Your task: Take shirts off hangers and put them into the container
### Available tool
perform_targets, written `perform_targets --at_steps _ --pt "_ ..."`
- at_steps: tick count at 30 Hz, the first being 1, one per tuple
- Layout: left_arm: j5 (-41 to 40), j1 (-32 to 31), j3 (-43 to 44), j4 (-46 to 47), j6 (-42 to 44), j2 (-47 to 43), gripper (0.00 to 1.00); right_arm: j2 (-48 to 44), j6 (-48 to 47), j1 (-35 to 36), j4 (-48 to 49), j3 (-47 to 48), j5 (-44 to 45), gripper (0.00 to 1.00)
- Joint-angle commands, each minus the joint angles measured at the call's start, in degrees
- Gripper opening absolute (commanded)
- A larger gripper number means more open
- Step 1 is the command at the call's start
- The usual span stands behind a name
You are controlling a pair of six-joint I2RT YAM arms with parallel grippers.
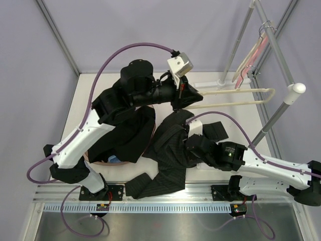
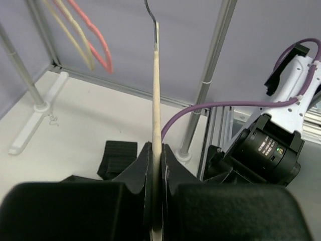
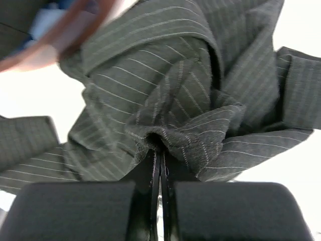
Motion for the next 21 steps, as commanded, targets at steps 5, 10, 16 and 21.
perform_targets --at_steps 5,10,16,21 --pt "5.40 -1.24 4.21 18.25 -4.72 5.64 0.00 -0.76 5.19 3.18 4.03 -1.48 1.37 0.00" --pt "5.30 -2.30 4.81 27.21 -7.70 11.08 0.00 -2.34 7.65 4.15 3.94 -3.42 1.99 0.00" --pt "5.48 -2.30 11.68 26.61 -8.67 18.29 0.00 -4.28 9.41 5.82 1.22 -2.90 4.44 0.00" --pt "2.68 -2.30 10.11 23.99 -7.01 18.92 0.00 -5.42 8.98 6.00 -0.36 -1.41 6.11 0.00"
